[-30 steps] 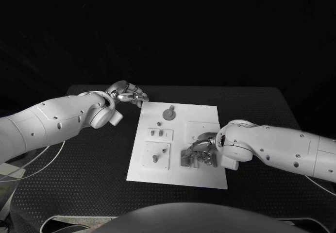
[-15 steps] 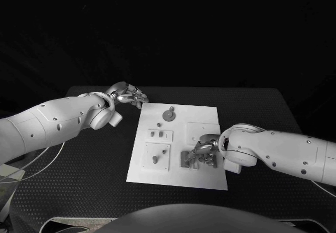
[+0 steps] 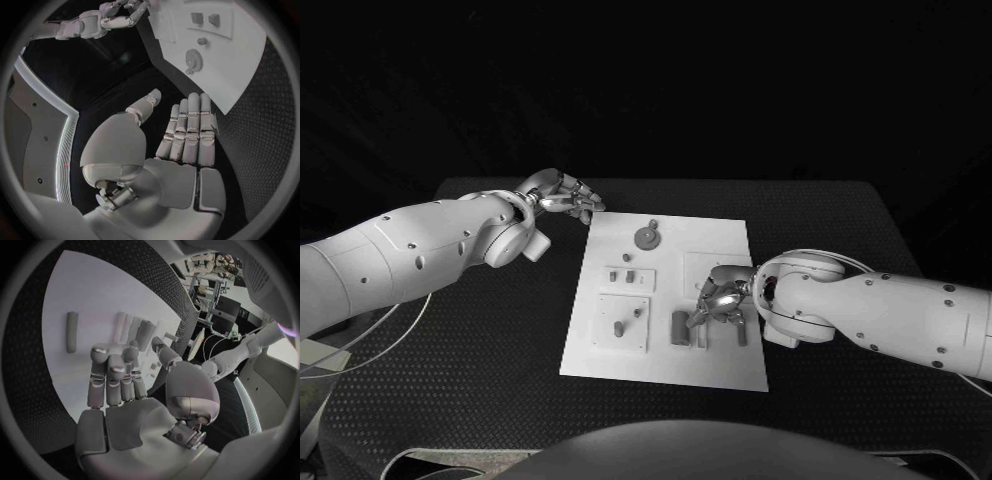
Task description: Assemble the parts on the task board
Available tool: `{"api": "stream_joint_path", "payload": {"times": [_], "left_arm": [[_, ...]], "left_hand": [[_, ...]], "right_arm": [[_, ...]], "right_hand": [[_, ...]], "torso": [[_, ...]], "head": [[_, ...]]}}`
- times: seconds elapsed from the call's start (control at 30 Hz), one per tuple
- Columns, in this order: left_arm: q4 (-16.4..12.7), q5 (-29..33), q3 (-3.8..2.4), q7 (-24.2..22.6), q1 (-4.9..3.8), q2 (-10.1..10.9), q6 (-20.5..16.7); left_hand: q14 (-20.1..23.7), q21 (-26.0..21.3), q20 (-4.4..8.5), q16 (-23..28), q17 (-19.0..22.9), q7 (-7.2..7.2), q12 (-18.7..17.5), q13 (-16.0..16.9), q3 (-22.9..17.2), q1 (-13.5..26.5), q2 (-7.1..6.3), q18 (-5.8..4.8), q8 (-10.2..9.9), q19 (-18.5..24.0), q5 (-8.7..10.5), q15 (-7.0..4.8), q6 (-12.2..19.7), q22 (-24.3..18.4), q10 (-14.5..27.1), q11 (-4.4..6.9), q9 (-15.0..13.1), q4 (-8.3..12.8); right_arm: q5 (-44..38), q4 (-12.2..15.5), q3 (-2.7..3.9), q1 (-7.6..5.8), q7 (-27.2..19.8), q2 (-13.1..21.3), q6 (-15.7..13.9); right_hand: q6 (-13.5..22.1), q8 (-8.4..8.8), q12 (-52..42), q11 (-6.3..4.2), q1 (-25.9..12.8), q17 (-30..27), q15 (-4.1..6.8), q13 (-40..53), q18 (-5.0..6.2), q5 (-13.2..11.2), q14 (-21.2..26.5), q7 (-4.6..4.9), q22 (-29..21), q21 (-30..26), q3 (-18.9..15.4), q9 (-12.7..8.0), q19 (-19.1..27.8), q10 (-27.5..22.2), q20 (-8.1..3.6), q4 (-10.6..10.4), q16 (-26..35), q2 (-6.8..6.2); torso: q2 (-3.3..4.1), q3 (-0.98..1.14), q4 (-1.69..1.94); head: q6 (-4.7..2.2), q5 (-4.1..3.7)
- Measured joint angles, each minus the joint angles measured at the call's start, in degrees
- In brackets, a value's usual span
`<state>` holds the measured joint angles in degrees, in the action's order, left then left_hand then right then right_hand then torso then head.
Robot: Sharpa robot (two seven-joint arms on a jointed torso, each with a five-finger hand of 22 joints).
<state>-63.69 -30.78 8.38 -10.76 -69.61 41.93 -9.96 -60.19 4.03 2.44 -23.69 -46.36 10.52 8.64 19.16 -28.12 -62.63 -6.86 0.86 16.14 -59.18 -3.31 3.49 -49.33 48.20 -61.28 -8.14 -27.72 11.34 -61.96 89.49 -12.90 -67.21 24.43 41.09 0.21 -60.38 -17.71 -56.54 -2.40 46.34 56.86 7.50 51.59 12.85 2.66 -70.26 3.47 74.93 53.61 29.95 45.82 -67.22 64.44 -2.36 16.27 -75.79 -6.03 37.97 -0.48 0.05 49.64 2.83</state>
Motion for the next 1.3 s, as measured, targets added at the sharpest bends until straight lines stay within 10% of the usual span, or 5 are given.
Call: {"api": "stream_joint_path", "payload": {"times": [1.3], "left_arm": [[-0.05,-0.03,0.00,0.38,0.00,0.09,1.01]], "left_hand": [[0.00,0.00,0.00,0.22,-0.22,0.00,0.00,0.03,0.00,0.00,0.00,0.00,0.22,0.00,0.00,0.00,0.00,0.01,0.17,0.17,0.05,0.00]], "right_arm": [[-17.13,0.67,-0.03,1.21,0.69,-3.46,7.00]], "right_hand": [[-5.80,-1.92,-1.54,-2.31,-2.16,8.66,2.08,0.07,1.39,0.00,-6.81,-2.05,0.00,1.75,-0.06,4.33,-3.32,6.02,-0.91,-3.08,-5.38,0.31]], "torso": [[0.00,-0.07,0.06]], "head": [[0.36,0.08]]}}
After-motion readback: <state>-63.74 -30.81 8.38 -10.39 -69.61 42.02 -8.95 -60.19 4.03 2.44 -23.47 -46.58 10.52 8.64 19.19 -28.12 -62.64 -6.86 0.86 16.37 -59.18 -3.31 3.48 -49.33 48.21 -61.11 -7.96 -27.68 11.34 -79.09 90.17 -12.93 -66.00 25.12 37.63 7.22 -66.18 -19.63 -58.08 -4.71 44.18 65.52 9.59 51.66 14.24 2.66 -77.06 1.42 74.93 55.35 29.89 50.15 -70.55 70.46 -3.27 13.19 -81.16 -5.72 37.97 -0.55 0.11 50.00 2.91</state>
